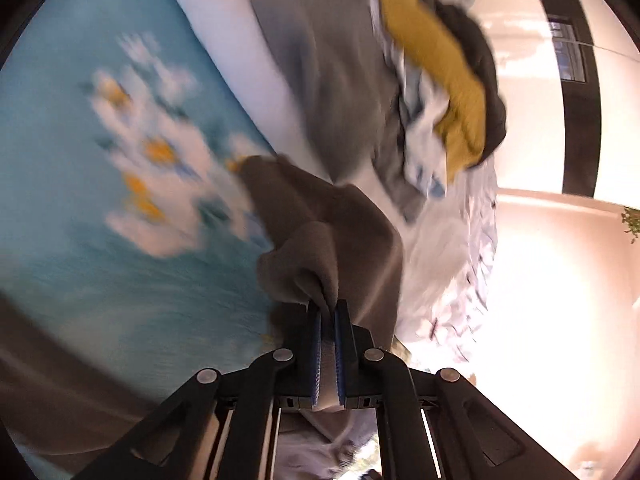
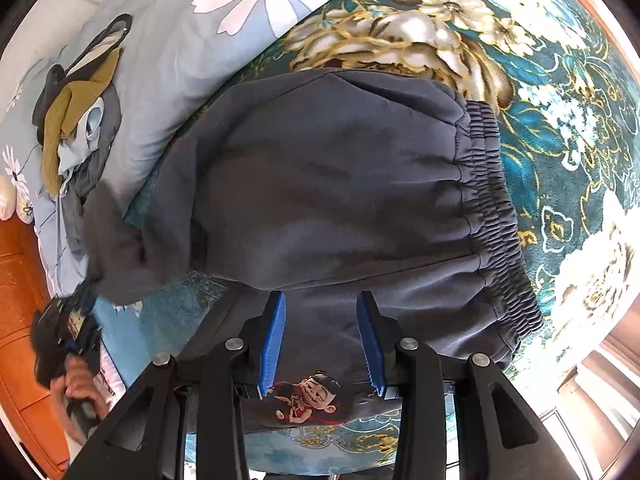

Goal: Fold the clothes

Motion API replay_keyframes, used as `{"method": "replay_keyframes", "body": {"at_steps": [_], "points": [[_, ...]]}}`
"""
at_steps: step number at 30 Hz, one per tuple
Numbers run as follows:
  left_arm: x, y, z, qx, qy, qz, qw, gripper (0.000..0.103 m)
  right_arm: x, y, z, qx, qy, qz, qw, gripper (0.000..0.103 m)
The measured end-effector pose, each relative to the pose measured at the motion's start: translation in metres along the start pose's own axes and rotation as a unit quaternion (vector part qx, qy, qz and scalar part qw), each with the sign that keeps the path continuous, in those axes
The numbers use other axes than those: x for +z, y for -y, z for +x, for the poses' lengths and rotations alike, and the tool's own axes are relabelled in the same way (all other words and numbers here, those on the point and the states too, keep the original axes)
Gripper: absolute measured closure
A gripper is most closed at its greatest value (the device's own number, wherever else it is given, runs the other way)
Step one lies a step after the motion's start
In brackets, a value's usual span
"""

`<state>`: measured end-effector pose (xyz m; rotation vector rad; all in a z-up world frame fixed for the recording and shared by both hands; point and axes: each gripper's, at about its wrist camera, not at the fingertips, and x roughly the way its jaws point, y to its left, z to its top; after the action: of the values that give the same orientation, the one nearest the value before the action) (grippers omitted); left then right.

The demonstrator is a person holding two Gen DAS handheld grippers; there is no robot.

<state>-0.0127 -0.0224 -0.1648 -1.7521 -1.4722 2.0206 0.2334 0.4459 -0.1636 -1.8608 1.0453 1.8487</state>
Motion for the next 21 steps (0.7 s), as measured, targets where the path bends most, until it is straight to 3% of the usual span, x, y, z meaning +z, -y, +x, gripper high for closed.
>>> {"method": "replay_keyframes", "body": {"at_steps": [3, 5, 7, 10, 14, 16, 21], "points": [[0.004, -0.013, -0.06, 0.048, 0.028, 0.012, 0.9984, 0.097, -0.001, -0.001, 0.0, 0.006, 0.001, -0.003, 1.0, 0.065], [-0.001, -0.023, -0.098, 0.082, 0.032, -0.011, 0.996, 0.097, -0.001, -0.003, 0.002, 0.013, 0.002, -0.004, 1.0, 0.065], [-0.016, -0.05, -0.112, 0.099, 0.027, -0.036, 0.994, 0.097, 0.0, -0.006, 0.004, 0.017, 0.002, -0.006, 1.0, 0.065], [-0.043, -0.05, -0.08, 0.119, 0.023, -0.074, 0.9899, 0.097, 0.003, -0.013, 0.008, 0.03, 0.001, -0.006, 1.0, 0.065], [-0.028, -0.05, -0.055, 0.125, 0.034, -0.105, 0.9859, 0.097, 0.015, -0.027, 0.01, 0.055, 0.009, -0.007, 0.998, 0.065], [-0.023, -0.051, -0.066, 0.123, 0.047, -0.115, 0.9846, 0.097, 0.022, -0.031, 0.012, 0.069, 0.01, 0.001, 0.998, 0.065], [0.006, -0.036, -0.057, 0.115, 0.05, -0.12, 0.9849, 0.096, 0.051, -0.021, 0.023, 0.094, 0.014, 0.073, 0.993, 0.065]]}}
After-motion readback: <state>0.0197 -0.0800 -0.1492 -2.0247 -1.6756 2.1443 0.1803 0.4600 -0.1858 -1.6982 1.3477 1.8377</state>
